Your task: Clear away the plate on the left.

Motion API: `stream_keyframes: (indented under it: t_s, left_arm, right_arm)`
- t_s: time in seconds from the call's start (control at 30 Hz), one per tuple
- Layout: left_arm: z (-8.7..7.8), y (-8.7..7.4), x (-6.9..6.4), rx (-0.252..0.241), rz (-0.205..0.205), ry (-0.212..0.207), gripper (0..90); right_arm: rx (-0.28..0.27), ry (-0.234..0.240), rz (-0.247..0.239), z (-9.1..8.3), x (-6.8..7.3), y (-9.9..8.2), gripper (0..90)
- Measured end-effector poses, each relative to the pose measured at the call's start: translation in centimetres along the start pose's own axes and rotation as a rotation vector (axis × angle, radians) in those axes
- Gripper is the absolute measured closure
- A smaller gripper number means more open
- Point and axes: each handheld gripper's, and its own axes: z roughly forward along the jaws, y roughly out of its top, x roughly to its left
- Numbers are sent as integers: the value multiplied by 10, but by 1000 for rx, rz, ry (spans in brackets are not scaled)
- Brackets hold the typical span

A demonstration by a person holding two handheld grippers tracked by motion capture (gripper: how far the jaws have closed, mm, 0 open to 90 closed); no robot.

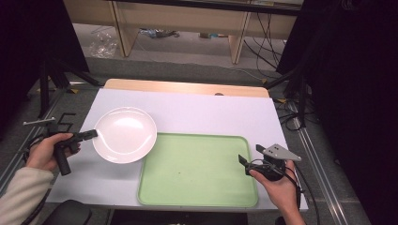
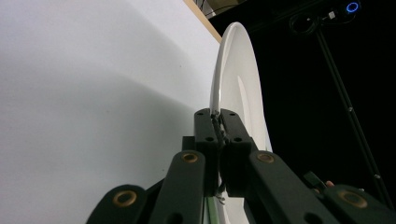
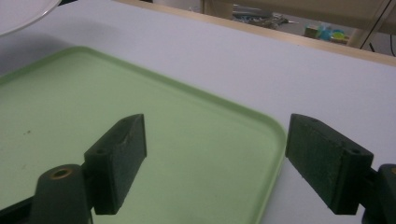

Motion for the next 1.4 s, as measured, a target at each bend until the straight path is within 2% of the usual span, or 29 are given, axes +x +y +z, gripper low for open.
stream_keyframes:
  t_s: [0.23,0.27,0.37,0.4,0.43,0.57,0.73,0.83,0.87,1.27,1.3,1.4]
  left_arm:
    - [7,-2,-5,4,-2,-25,867]
    - [9,-3,-5,-9,-4,-47,867]
    - [12,-3,-8,10,1,-36,867]
    - [13,-4,-8,4,-1,-52,867]
    - [14,-3,-10,23,2,-31,867]
    - [18,-4,-12,33,8,-30,867]
    - [24,-5,-16,41,11,-44,867]
    - [26,-5,-18,50,12,-37,867]
    - [28,-5,-18,50,15,-50,867]
    - [37,-7,-23,75,31,-52,866]
    - [39,-8,-23,59,28,-71,867]
    - [41,-8,-25,81,36,-56,867]
  right_arm:
    - [-1,-1,2,0,0,0,214]
    - [-1,-1,2,0,0,0,214]
    - [-2,0,2,0,0,0,214]
    - [-2,-1,2,0,0,0,214]
    - [-1,0,2,0,0,0,213]
    - [-1,0,3,0,0,0,214]
    - [-2,0,3,0,0,0,214]
    - [-1,0,3,0,0,0,214]
    - [-1,0,2,0,0,0,214]
    - [-1,0,3,0,0,0,214]
    - [-1,0,4,0,0,0,215]
    - [-1,0,4,0,0,0,214]
